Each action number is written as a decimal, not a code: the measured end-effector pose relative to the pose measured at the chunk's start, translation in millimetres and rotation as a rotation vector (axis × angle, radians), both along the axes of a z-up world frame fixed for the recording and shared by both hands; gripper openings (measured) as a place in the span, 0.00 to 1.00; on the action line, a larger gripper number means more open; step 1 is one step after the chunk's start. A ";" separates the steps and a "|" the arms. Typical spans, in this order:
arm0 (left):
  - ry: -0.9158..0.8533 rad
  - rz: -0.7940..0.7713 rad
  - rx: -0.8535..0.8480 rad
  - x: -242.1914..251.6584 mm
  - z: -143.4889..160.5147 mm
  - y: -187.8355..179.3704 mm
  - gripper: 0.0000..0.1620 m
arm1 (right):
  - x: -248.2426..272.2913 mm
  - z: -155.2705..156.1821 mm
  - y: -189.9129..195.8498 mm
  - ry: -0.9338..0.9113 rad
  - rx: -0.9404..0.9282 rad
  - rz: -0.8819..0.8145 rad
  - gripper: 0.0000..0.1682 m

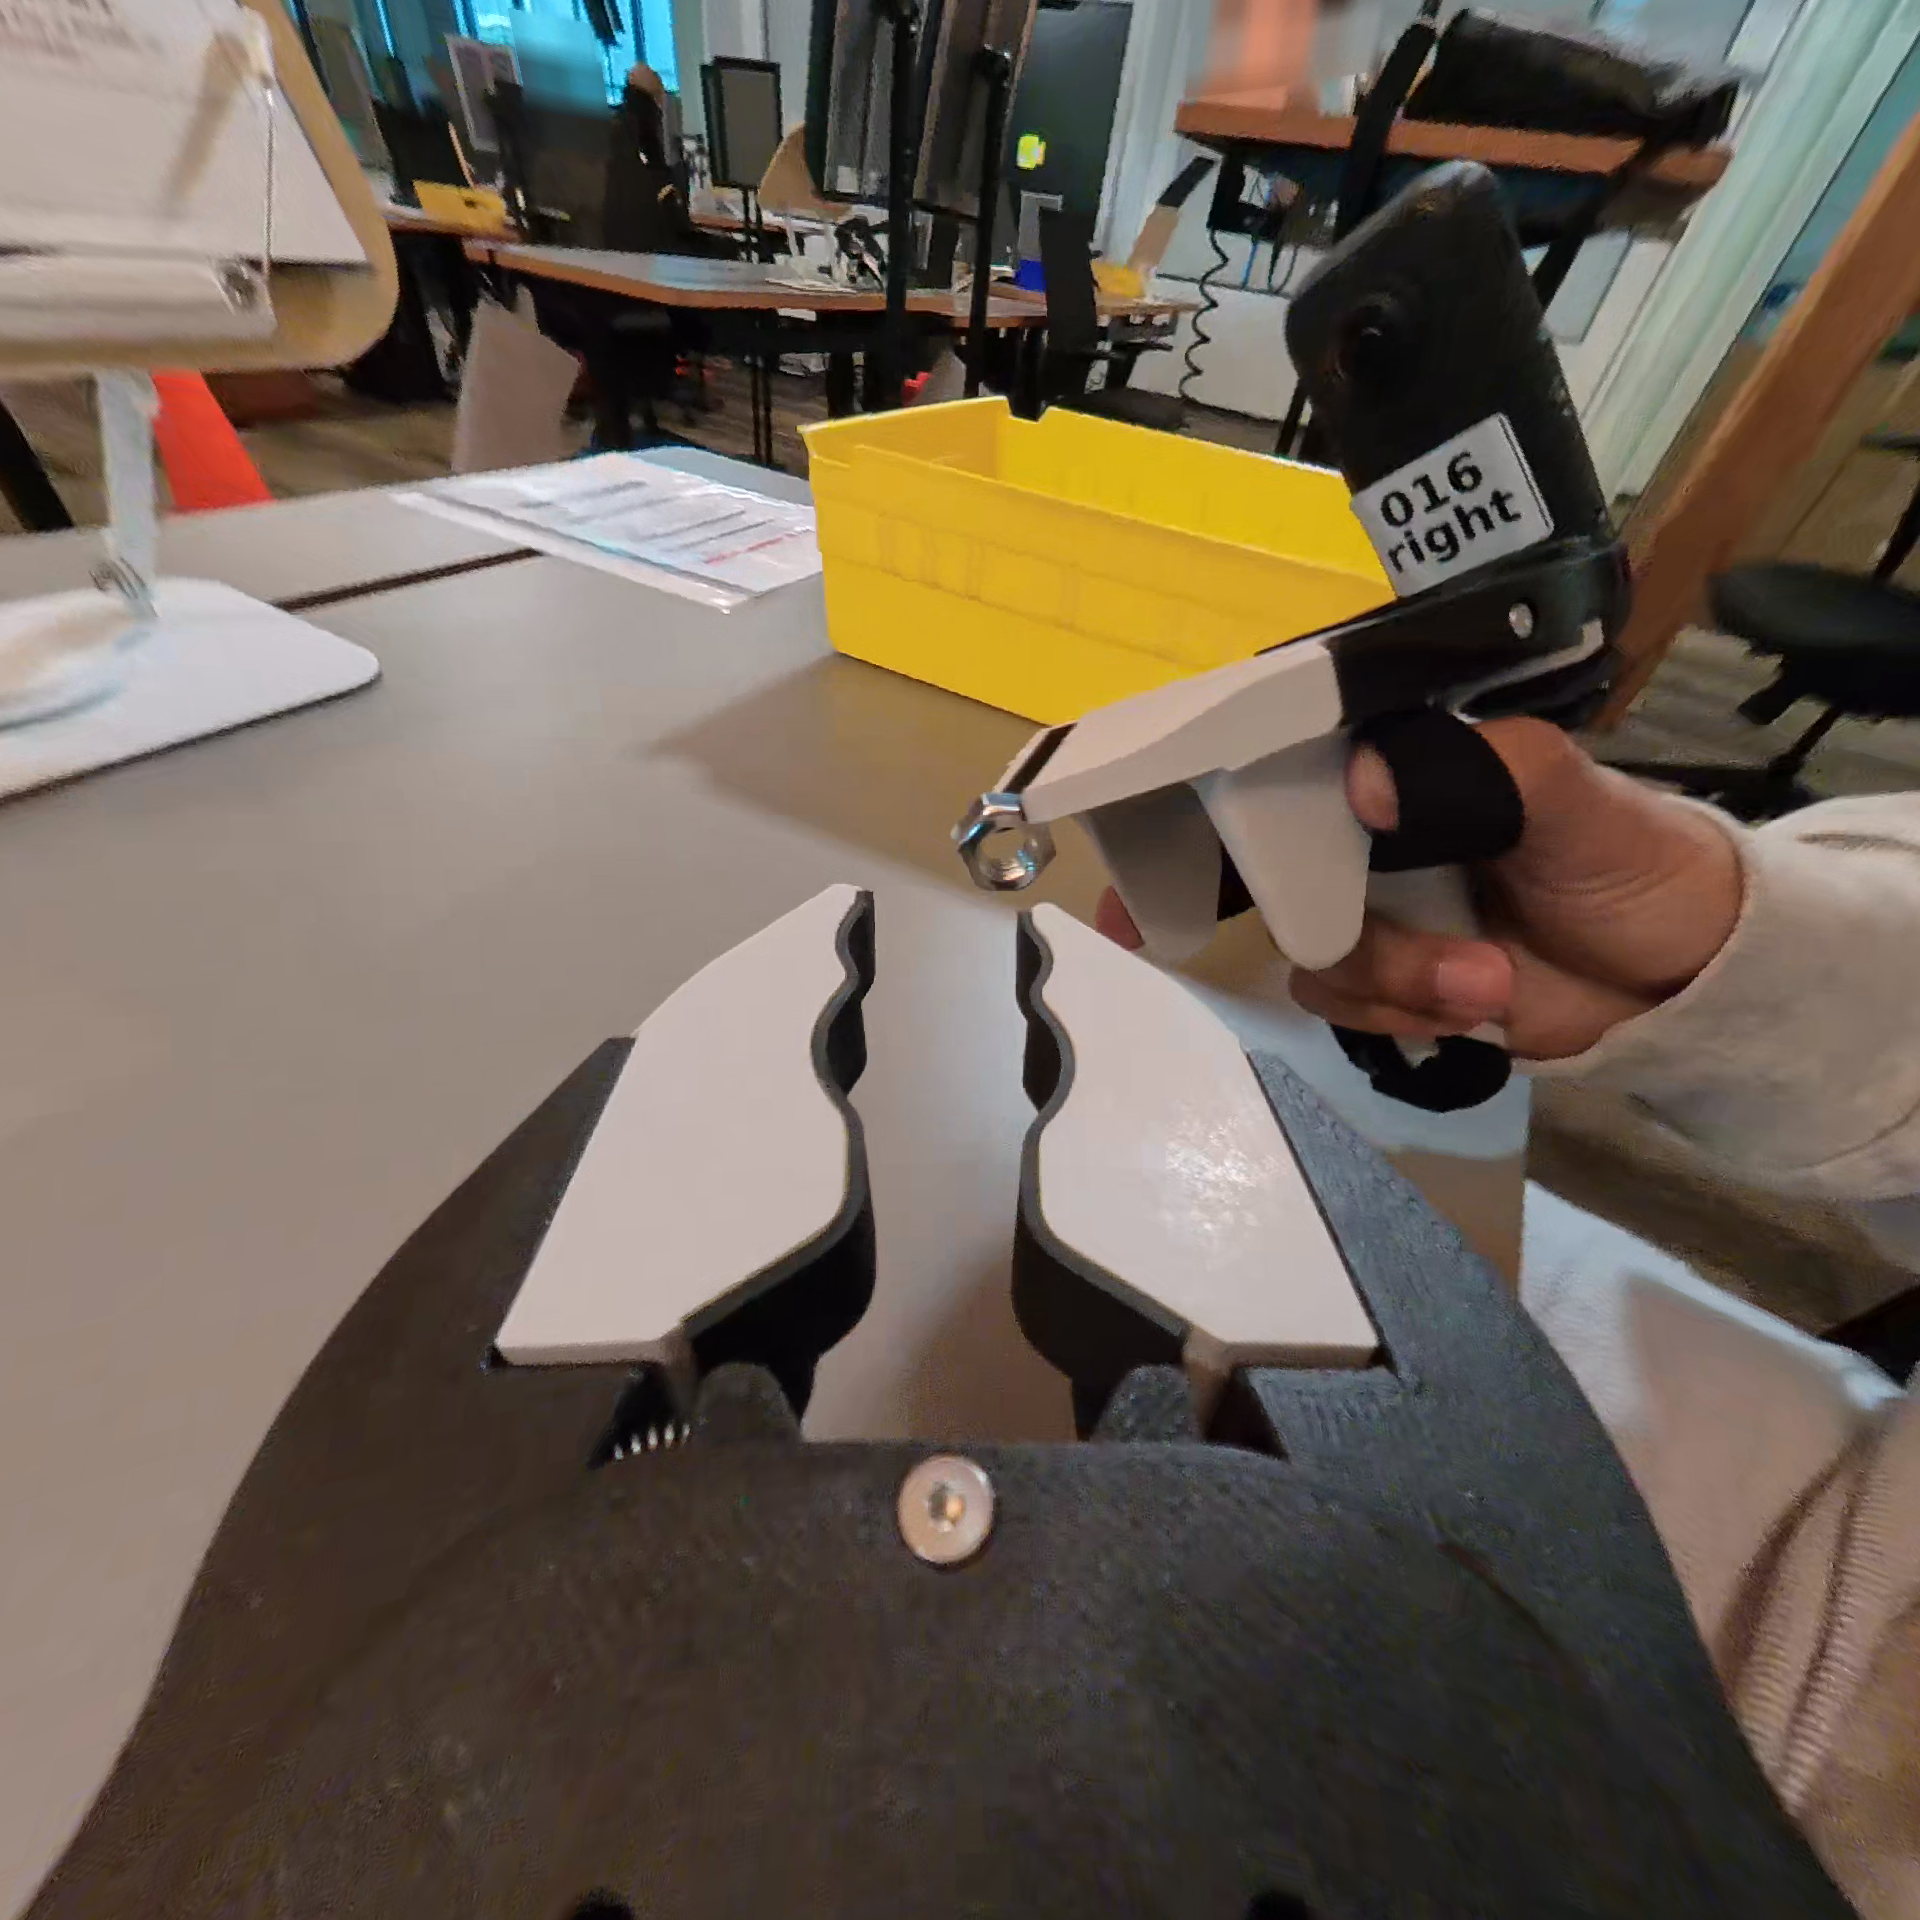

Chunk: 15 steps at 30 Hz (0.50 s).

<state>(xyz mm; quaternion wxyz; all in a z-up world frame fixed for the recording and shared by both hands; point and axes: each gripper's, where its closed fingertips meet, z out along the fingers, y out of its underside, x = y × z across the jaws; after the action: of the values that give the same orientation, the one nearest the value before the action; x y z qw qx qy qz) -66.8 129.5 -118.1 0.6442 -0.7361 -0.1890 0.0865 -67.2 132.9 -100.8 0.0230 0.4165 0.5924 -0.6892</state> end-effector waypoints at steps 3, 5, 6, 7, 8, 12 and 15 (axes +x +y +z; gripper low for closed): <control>-0.097 -0.038 0.059 2.8 1.2 1.2 0.14 | 5.0 7.6 -3.3 0.032 -0.031 0.027 0.04; -0.157 -0.088 0.116 8.6 5.2 3.6 0.12 | 6.1 11.0 -2.7 0.031 -0.066 0.034 0.04; -0.184 -0.118 0.151 12.1 8.4 4.7 0.13 | 6.1 11.7 -1.8 0.026 -0.079 0.036 0.04; -0.209 -0.143 0.186 15.0 12.1 5.5 0.13 | 5.9 12.6 -0.8 0.025 -0.091 0.036 0.04; -0.233 -0.160 0.214 16.8 14.9 5.7 0.12 | 5.7 14.0 0.3 0.027 -0.102 0.036 0.04; -0.290 -0.192 0.277 19.6 21.5 5.2 0.12 | 5.1 15.0 3.1 0.039 -0.089 0.021 0.04; -0.316 -0.221 0.259 22.8 16.5 7.6 0.14 | 8.6 20.9 1.0 0.057 -0.118 0.038 0.04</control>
<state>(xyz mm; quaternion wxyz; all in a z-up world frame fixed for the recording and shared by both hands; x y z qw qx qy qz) -44.0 137.2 -101.6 0.7012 -0.6680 -0.2152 -0.1261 -58.6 134.0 -79.9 0.0436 0.3834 0.5590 -0.7339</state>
